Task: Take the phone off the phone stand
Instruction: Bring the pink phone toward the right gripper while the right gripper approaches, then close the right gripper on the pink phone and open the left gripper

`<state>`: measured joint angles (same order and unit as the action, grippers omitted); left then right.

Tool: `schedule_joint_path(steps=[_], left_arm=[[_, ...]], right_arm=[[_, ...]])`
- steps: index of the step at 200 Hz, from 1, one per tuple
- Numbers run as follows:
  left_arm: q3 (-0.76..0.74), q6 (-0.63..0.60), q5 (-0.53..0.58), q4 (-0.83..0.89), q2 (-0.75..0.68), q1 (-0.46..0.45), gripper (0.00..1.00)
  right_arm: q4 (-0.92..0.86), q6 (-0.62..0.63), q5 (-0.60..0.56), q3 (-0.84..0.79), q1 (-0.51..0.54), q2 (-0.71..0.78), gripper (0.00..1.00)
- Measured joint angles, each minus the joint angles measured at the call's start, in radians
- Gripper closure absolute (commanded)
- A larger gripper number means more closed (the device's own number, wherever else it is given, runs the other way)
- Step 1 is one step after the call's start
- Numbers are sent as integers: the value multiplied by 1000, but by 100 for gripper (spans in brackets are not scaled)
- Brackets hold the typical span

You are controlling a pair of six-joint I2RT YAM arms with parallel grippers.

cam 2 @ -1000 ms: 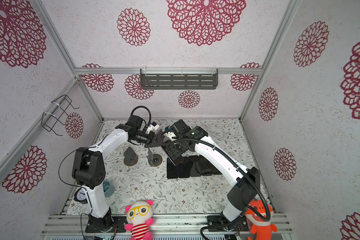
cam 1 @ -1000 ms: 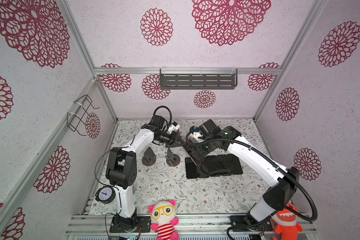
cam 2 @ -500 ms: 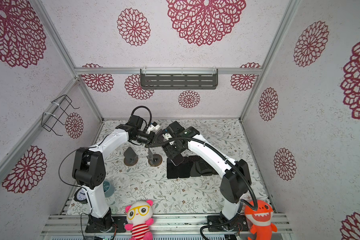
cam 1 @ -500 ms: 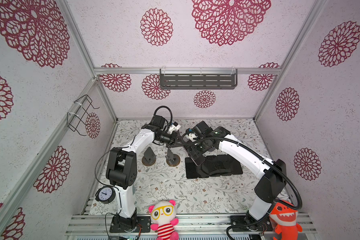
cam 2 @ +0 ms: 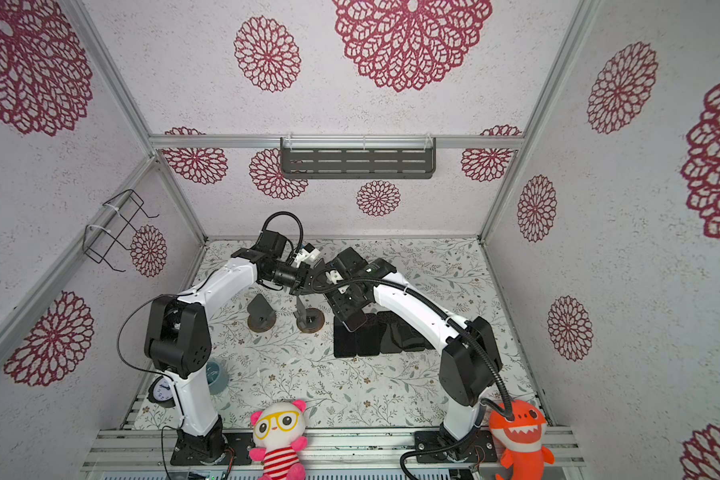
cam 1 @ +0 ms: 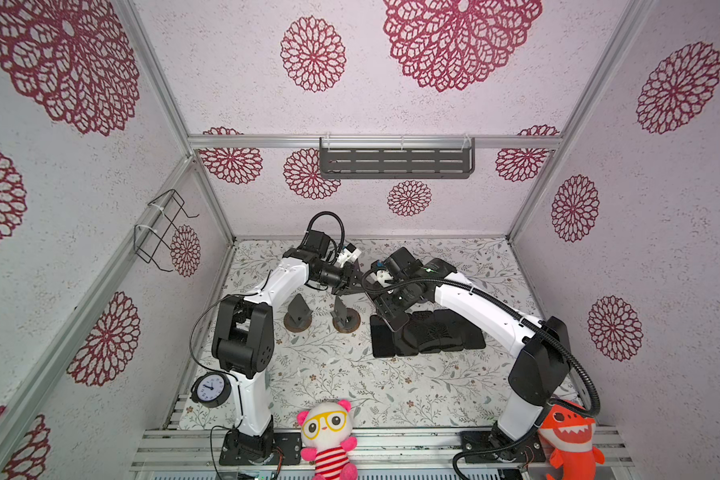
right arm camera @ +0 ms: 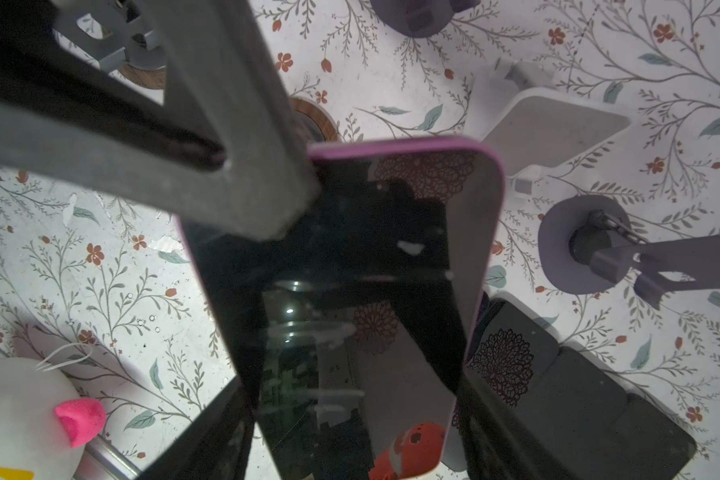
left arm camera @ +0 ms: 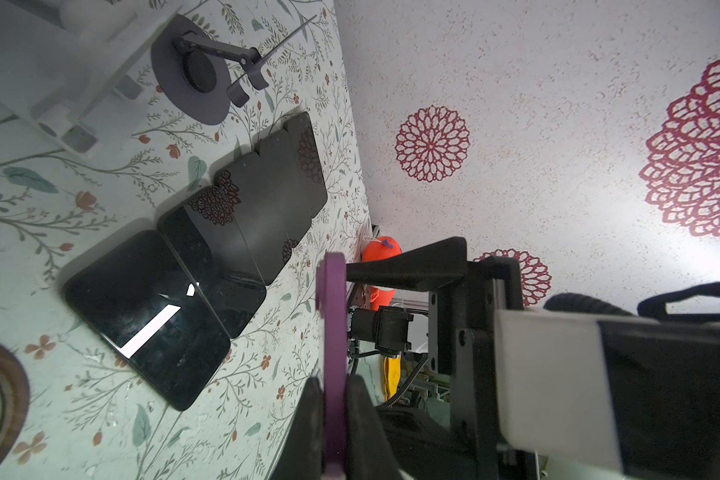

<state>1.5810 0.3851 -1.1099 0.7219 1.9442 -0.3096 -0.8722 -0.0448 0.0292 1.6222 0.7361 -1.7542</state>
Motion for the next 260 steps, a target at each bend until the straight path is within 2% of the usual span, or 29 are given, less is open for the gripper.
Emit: schedule_joint_path(steps=[35,55,75,115,165,260], left_arm=[[0,1,10,0,0,0,100],[0,1,12,0,0,0,100],[0,1,8,0,0,0,100],[0,-1,-1,-1,0,0,100],[0,-27,-5,9,0,0,100],[9,-44,-12,20,0,-2,100]], right_arm=[[19,-1,0,-10,1,0,27],[22,-2,-4,-11,0,0,18],[21,1,-13,-11,-2,0,13],[24,10,-16,-20,-16,2,12],[38,30,23,-52,-29,4,16],[51,80,101,-82,-58,31,37]])
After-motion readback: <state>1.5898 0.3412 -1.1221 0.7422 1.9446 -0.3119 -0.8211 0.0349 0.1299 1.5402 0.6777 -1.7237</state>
